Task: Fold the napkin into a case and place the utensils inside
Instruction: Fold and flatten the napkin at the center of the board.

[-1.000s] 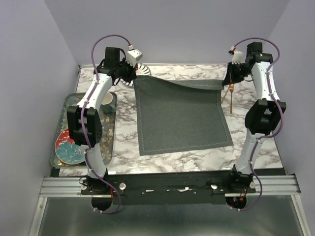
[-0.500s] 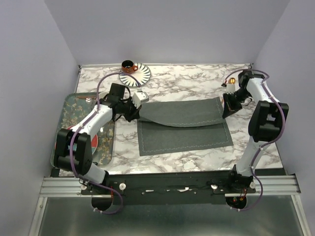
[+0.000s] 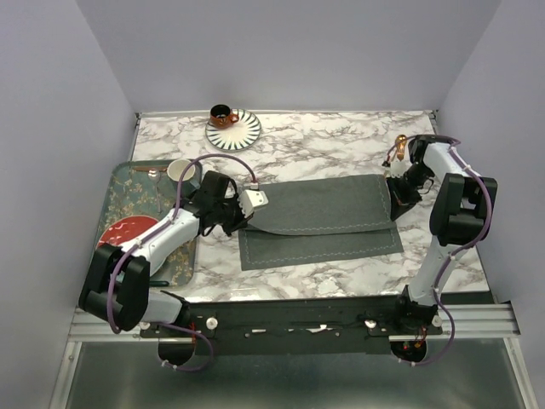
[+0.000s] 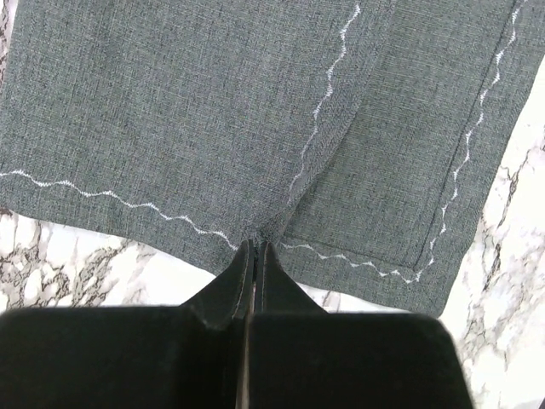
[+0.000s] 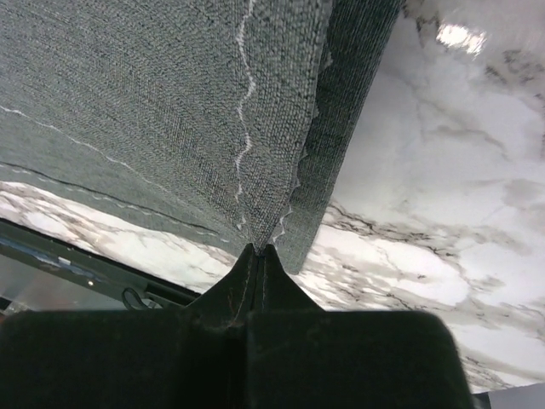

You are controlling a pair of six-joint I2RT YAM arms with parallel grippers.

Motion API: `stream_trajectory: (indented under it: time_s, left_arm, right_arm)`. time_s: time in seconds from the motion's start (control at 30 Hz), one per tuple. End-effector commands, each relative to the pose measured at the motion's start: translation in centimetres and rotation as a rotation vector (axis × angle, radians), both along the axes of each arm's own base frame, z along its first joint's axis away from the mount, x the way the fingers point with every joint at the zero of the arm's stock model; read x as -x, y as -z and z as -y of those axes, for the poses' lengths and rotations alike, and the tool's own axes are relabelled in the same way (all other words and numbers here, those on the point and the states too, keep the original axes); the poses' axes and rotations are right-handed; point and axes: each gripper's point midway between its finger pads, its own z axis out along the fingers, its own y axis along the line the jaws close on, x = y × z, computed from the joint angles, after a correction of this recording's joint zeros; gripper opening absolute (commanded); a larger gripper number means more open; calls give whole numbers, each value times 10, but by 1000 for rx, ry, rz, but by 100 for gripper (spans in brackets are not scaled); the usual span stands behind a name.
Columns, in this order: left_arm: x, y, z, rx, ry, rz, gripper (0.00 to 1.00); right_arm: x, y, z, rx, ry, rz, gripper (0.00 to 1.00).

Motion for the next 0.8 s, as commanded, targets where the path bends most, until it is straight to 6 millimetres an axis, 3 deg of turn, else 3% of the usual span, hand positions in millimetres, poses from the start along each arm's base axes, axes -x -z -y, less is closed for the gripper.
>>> stream_trajectory:
  time_s: [0.0, 0.3, 0.57, 0.77]
  left_arm:
    - [4, -10, 2, -1, 29, 60, 0]
    - [39, -4, 6, 7, 70, 13, 0]
    - [61, -2, 8, 17, 95, -25, 0]
    - [74, 0, 5, 12, 124, -44, 0]
  right_arm:
    - [18, -6, 9, 41, -24, -26, 1]
    - [45, 4, 10, 48, -47, -68, 1]
    - [51, 11, 15, 61, -54, -87, 1]
    - [50, 18, 30, 97, -51, -89, 1]
